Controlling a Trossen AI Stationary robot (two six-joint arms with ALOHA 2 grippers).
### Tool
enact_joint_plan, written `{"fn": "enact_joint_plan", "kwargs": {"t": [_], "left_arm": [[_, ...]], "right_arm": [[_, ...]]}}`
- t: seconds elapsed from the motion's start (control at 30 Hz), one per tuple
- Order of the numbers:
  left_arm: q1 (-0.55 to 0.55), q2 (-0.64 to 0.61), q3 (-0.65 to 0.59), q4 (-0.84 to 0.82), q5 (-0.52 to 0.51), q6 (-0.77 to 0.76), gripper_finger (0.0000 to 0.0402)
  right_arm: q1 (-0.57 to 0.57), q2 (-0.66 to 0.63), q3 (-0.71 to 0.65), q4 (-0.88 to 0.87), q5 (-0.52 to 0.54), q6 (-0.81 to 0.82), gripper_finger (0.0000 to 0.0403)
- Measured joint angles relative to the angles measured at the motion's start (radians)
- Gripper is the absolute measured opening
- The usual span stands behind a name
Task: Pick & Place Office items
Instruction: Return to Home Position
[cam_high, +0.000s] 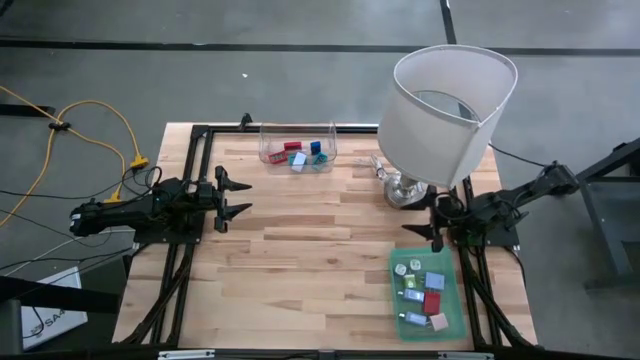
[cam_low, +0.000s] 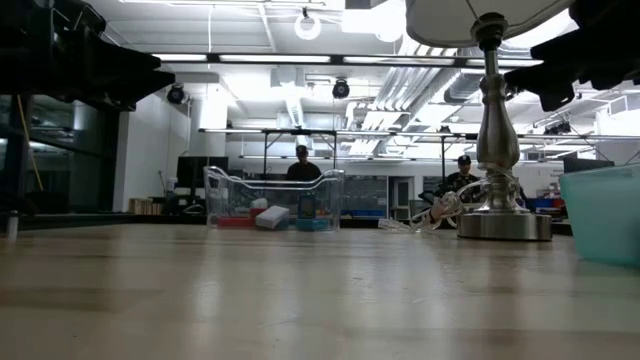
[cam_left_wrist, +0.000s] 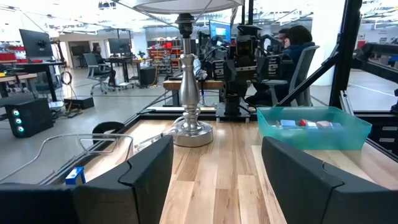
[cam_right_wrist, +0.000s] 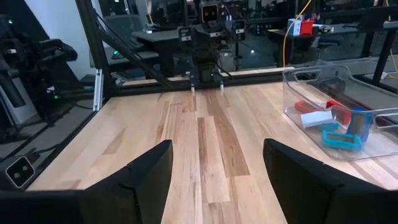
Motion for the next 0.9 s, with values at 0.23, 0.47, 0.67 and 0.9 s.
{"fn": "enact_joint_plan", "kwargs": {"t": [0.23, 0.47, 0.67, 0.9], "left_arm": [[0.0, 0.0, 0.0, 0.0, 0.0, 0.0, 0.0237], [0.0, 0.0, 0.0, 0.0, 0.0, 0.0, 0.0237], [0.0, 0.0, 0.0, 0.0, 0.0, 0.0, 0.0237], [0.0, 0.0, 0.0, 0.0, 0.0, 0.0, 0.0237]], "right_arm": [[0.0, -0.089, 0.0, -0.055, 0.0, -0.01, 0.0238], [0.0, -0.135, -0.003, -0.098, 0.0, -0.005, 0.0238], [0.0, -0.145, -0.087, 0.012, 0.0, 0.004, 0.0238], [0.0, -0.156, -0.135, 0.056, 0.001, 0.011, 0.0238]]}}
